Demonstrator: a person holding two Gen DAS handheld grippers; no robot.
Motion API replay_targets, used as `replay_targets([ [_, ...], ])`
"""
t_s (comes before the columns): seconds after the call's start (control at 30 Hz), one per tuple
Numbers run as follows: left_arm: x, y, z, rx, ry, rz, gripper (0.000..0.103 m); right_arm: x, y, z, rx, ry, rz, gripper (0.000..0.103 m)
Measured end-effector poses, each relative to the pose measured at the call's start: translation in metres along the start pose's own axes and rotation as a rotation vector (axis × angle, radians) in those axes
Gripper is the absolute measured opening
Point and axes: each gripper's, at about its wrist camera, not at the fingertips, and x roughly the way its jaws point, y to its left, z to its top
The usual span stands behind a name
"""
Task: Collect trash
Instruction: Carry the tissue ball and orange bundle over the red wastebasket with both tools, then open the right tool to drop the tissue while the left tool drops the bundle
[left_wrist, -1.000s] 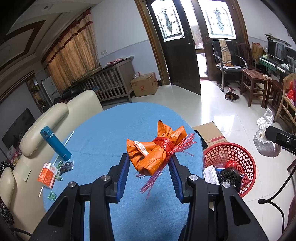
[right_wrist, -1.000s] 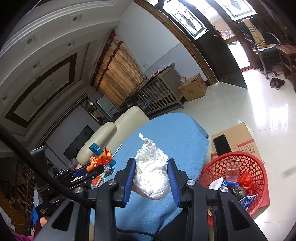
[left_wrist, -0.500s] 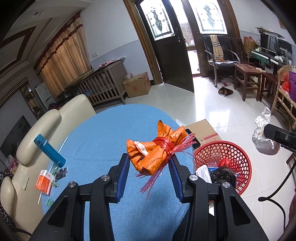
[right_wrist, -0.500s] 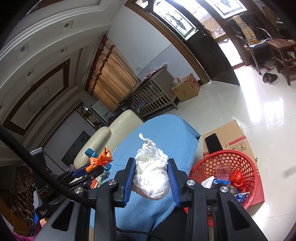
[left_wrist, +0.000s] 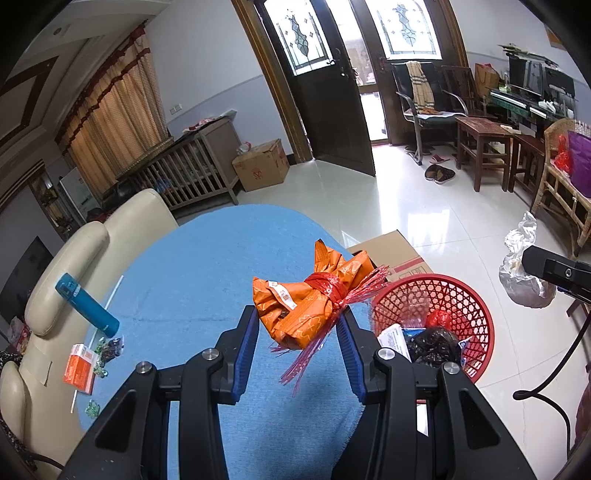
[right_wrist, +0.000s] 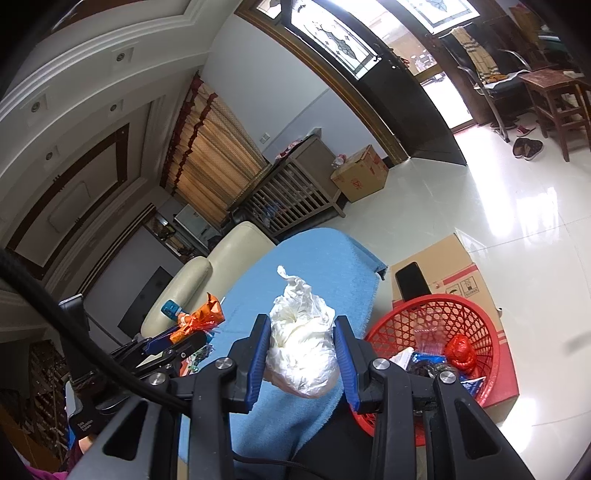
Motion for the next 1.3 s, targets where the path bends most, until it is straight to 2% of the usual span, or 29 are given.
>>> replay_targets([
  [0.57, 0.032, -0.025, -0.011, 0.031, 0.101, -0.131, 0.045, 0.01, -0.031, -0.01, 0.052, 0.034, -0.072, 0.038],
  [1.3, 0.056, -0.054, -0.014, 0.086, 0.162, -0.159, 0.045, 0.022, -0.07, -0.019, 0.125, 0.071, -0.123, 0.038],
])
